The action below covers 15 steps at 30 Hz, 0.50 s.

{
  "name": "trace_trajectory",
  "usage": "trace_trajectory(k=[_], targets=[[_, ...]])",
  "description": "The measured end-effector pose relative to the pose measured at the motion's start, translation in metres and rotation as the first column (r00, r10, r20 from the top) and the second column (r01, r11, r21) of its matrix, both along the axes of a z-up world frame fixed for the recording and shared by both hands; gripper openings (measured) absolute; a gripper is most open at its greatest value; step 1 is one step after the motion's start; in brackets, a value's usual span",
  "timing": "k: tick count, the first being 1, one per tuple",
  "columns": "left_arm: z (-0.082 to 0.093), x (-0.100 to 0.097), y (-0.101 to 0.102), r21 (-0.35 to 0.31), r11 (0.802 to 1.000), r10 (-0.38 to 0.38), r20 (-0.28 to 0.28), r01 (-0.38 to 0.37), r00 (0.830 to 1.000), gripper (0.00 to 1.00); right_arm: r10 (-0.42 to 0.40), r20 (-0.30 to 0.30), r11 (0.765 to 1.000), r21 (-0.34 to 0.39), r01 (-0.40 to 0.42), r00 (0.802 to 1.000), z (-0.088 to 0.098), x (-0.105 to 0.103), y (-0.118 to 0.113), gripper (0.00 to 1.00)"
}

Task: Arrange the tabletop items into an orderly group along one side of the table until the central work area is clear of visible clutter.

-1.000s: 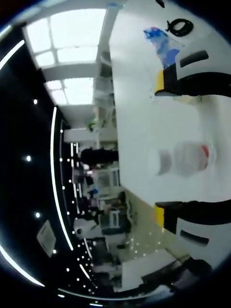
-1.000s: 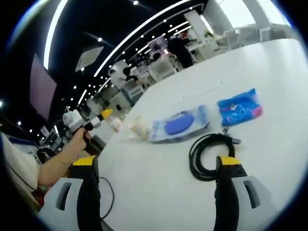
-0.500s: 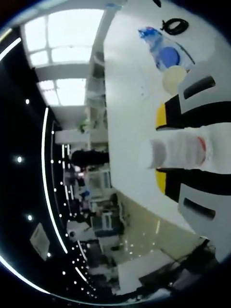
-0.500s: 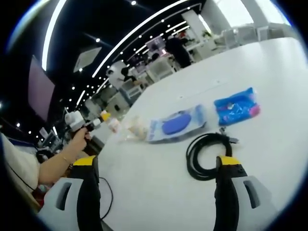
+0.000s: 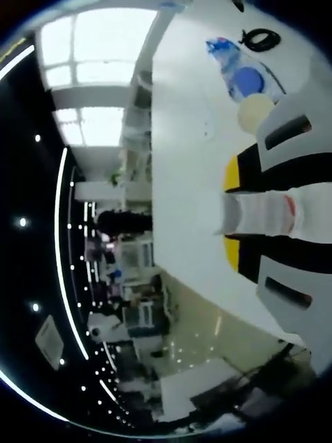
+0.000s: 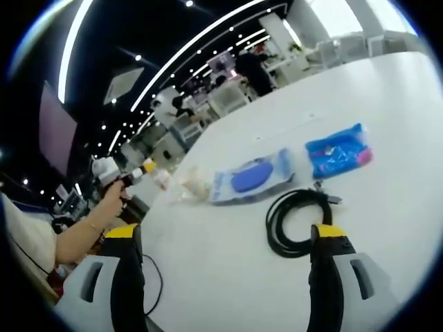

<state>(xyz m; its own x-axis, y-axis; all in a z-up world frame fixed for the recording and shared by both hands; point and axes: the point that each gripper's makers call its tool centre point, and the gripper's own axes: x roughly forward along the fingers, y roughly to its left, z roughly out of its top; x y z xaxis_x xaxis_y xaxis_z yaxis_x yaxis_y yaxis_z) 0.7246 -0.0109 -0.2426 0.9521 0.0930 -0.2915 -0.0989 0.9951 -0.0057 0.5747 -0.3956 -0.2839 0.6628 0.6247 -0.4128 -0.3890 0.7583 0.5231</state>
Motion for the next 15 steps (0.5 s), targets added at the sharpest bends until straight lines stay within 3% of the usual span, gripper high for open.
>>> trace_trajectory(k=[7, 15], targets=[[0.004, -0.002, -0.008, -0.027, 1.0, 0.0, 0.008, 0.0, 1.0, 0.19, -0.003, -0.001, 1.0, 0.003, 0.003, 1.0, 0.001, 0.001, 0.0, 0.99], [0.019, -0.002, -0.016, 0.008, 1.0, 0.007, 0.024, -0.007, 1.0, 0.19, -0.005, -0.001, 1.0, 0.006, 0.005, 1.0, 0.002, 0.0, -0.001, 0.99]])
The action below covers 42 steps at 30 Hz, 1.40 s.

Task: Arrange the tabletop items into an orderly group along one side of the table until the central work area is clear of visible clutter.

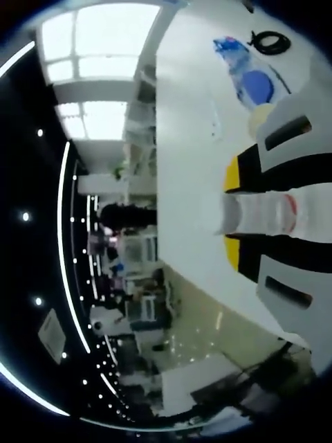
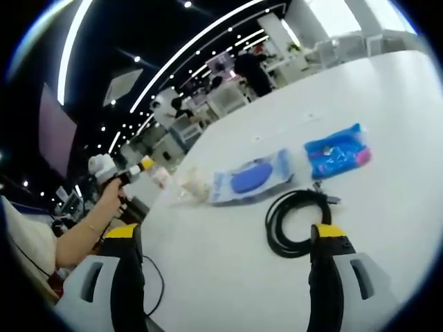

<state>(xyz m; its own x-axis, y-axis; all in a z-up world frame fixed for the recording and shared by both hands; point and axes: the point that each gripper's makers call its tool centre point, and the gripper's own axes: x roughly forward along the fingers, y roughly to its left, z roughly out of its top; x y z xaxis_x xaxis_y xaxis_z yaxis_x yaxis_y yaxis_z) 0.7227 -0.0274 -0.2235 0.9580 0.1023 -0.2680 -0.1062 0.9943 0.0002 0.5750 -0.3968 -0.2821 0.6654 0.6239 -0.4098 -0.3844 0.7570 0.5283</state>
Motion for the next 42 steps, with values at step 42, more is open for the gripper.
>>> trace_trajectory(k=[42], targets=[[-0.021, -0.008, -0.035, -0.005, 1.0, -0.025, -0.002, 0.025, 1.0, 0.2, 0.009, -0.007, 1.0, -0.004, -0.009, 1.0, 0.001, -0.003, 0.0, 0.99]])
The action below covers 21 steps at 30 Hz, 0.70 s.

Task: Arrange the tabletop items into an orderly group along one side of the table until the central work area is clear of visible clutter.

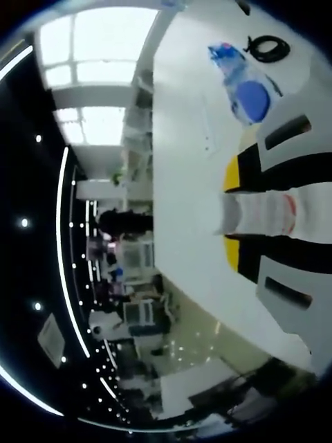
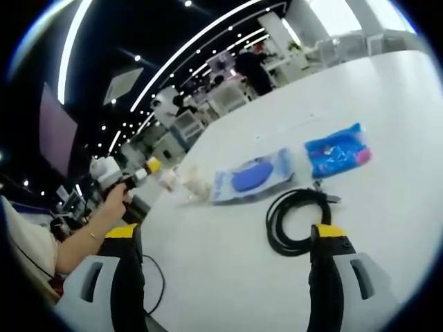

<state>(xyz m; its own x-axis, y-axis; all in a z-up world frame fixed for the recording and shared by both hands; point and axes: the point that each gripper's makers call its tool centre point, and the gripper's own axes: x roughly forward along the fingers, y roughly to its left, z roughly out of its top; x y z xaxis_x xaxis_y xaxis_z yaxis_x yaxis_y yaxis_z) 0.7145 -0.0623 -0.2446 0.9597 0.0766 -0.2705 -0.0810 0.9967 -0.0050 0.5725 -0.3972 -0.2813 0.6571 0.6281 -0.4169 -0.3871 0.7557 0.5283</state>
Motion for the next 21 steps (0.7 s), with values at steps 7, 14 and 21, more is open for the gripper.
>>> trace_trajectory(k=[7, 14, 21], targets=[[0.0007, -0.0007, -0.0019, 0.019, 1.0, 0.015, 0.004, -0.015, 1.0, 0.21, 0.009, -0.002, 1.0, -0.002, -0.009, 1.0, -0.0005, -0.0012, 0.0014, 0.99], [-0.0028, 0.0027, -0.001, 0.077, 0.997, 0.008, -0.031, -0.005, 0.999, 0.26, 0.003, -0.001, 1.0, 0.0, -0.003, 1.0, 0.0006, -0.0005, -0.0007, 0.99], [0.0007, -0.0032, 0.0008, 0.045, 0.999, 0.015, -0.035, -0.013, 0.999, 0.39, -0.014, 0.017, 1.0, 0.009, 0.014, 1.0, 0.0053, 0.0029, -0.0052, 0.99]])
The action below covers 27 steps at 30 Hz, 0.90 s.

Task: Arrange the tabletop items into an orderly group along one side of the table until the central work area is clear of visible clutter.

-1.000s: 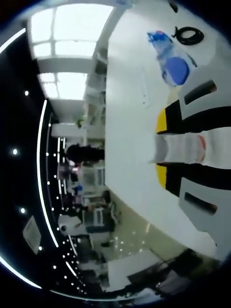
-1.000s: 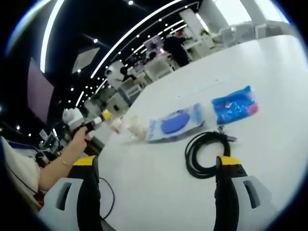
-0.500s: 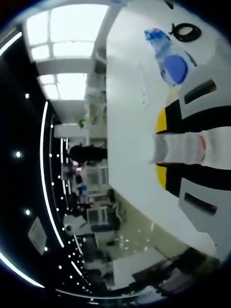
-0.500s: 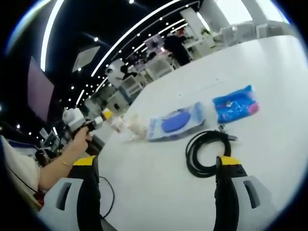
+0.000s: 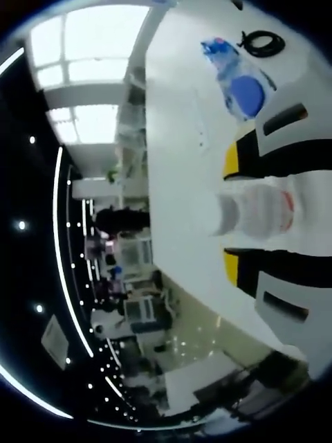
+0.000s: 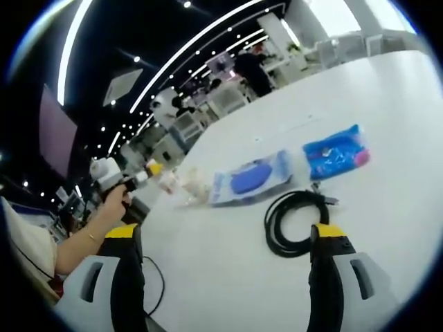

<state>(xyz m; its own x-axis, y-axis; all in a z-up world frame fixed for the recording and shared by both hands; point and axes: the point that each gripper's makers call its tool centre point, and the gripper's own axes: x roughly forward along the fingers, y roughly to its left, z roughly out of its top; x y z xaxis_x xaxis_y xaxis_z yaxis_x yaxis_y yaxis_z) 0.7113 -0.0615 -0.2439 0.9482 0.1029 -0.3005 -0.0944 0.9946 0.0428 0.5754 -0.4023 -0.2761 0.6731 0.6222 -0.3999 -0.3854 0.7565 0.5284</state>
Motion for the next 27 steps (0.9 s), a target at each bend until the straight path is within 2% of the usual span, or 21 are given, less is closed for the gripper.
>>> trace_trajectory(k=[9, 12, 16, 19, 27], targets=[[0.014, -0.016, 0.0, 0.013, 0.999, -0.043, 0.007, 0.043, 0.999, 0.54, 0.009, 0.041, 1.0, 0.002, -0.009, 0.999, 0.011, 0.002, 0.001, 0.99], [0.017, -0.023, 0.0, 0.019, 0.998, -0.055, 0.0, 0.055, 0.998, 0.63, 0.012, 0.059, 1.0, -0.006, -0.012, 0.998, 0.017, 0.003, 0.0, 0.99], [0.028, -0.033, -0.004, 0.033, 0.995, -0.091, 0.011, 0.09, 0.996, 0.72, 0.015, 0.099, 1.0, -0.016, -0.014, 0.995, 0.028, 0.004, -0.003, 0.99], [0.031, -0.04, -0.007, 0.03, 0.994, -0.107, 0.008, 0.107, 0.994, 0.77, 0.014, 0.153, 1.0, -0.026, -0.01, 0.988, 0.039, 0.005, -0.004, 0.99], [0.039, -0.068, -0.027, 0.014, 0.982, -0.19, 0.0, 0.189, 0.982, 0.88, 0.042, 0.182, 0.999, -0.037, -0.036, 0.982, 0.053, -0.008, -0.001, 1.0]])
